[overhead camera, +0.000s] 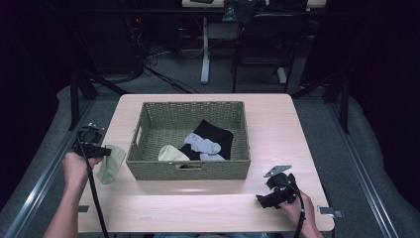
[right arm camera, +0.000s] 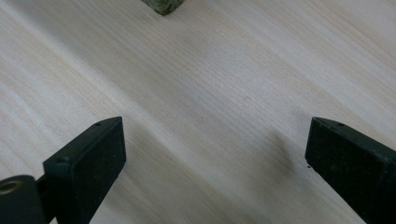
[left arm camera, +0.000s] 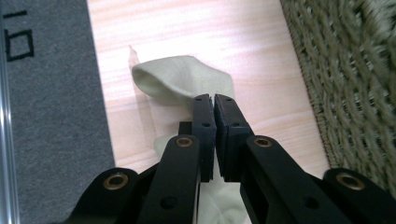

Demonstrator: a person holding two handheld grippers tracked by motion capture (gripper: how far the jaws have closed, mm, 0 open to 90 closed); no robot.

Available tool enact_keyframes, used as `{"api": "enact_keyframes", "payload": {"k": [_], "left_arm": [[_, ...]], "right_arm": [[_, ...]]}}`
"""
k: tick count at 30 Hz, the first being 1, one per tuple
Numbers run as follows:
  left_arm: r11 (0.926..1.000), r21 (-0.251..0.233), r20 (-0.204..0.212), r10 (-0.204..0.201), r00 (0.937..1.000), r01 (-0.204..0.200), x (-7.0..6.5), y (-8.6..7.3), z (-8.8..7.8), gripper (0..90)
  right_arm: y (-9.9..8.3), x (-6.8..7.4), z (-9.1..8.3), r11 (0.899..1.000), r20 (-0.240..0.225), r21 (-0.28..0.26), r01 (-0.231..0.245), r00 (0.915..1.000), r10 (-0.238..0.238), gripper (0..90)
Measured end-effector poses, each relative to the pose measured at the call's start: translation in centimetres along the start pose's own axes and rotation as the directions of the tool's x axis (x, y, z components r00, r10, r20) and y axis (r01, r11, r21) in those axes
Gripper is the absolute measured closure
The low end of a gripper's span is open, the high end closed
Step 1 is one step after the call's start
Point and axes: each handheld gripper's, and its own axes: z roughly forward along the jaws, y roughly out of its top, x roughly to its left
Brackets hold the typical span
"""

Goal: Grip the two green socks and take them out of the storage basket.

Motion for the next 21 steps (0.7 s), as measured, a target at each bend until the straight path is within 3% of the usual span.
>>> {"api": "enact_keyframes", "payload": {"k": [8, 11, 14, 17, 21], "left_arm": [[0.9991, 0.043, 0.017, -0.005, 0.9998, 0.005, -0.1, -0.7, 2.1, 85.1], [0.999, 0.039, 0.045, -0.023, 0.9987, 0.021, 0.1, -0.8, 2.2, 71.0], [0.9995, 0.015, 0.056, -0.029, 0.998, 0.028, 0.1, -0.5, 1.1, 52.6], [0.9983, -0.04, 0.037, -0.041, 0.9985, 0.042, 0.0, 0.1, -0.8, 38.0], [0.9961, -0.088, 0.021, -0.008, 0.9997, 0.01, -1.0, 1.4, -4.1, 24.7]], "right_arm": [[0.1, 0.0, 0.0, 1.0, 0.003, 0.006, 0.006, 1.0, -0.006, 4.6], [0.0, 0.0, 0.0, 1.0, 0.002, -0.011, -0.002, 1.0, 0.002, 4.6], [-0.1, -0.2, 0.1, 1.0, -0.003, -0.01, -0.011, 0.9999, 0.011, 4.7], [0.0, -0.3, 0.0, 1.0, 0.002, 0.0, -0.008, 1.0, 0.008, 4.7], [0.1, 0.0, 0.0, 1.0, 0.007, 0.007, 0.006, 1.0, -0.006, 4.7]]}}
